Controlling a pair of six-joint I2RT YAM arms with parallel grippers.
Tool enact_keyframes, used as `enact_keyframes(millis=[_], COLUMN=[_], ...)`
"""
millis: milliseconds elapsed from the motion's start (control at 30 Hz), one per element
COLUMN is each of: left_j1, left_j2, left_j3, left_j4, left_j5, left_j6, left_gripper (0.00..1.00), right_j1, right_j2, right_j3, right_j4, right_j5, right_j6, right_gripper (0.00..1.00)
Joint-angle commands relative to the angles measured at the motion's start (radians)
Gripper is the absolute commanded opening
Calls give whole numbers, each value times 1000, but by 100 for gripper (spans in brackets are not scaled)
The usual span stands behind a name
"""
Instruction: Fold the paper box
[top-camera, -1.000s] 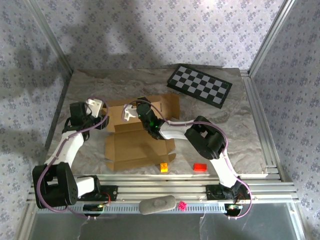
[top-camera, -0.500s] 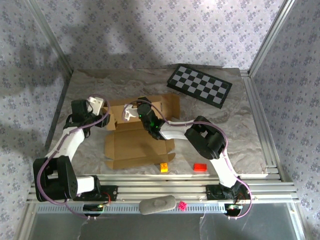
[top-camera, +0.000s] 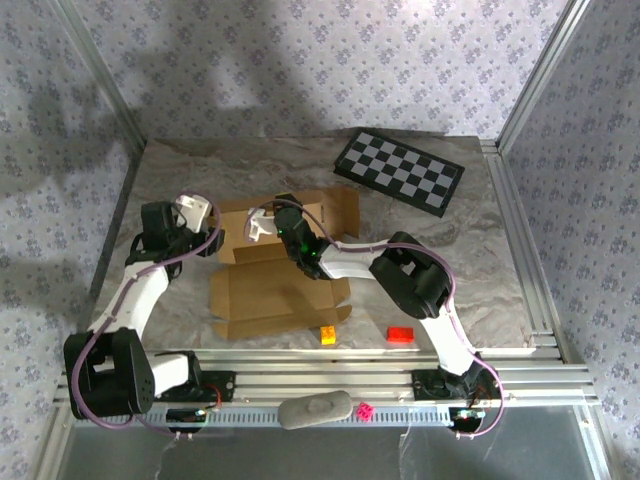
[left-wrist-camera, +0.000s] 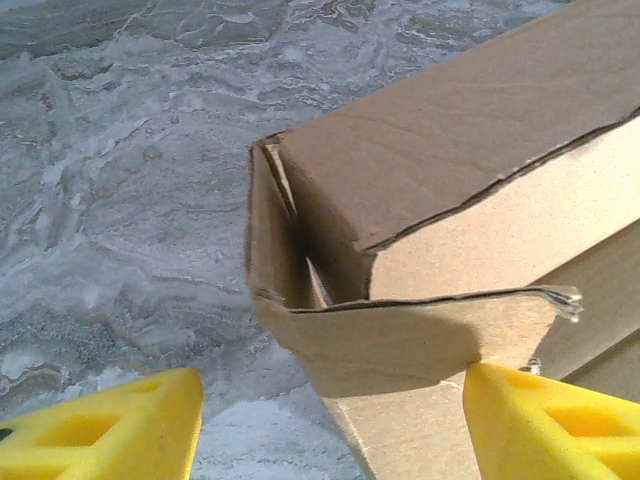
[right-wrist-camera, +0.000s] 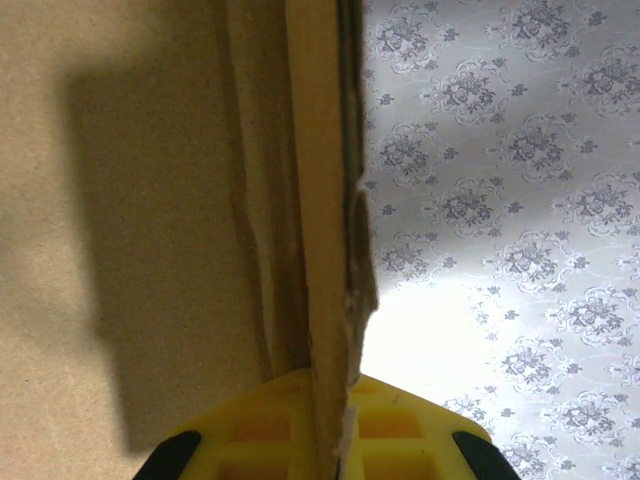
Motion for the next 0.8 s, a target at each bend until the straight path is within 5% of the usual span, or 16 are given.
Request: enact_keyframes(millis=[0,633,767], left_j1=[-3,-20,-20], left_j2=[3,38,38], left_j3=[-13,3,-4], left_j4=[7,32,60], left_j5=[40,-31,-73], left_j6=[8,19,24], left_gripper=[69,52,56], right_j1=[-1,5,3], right_j2=[-7,-8,-8], right_j3=[32,36,37], right_j4=[-23,-23,-29], right_j5=[-14,-12,-18], right_j6=[24,36,42], right_gripper=[0,0,0])
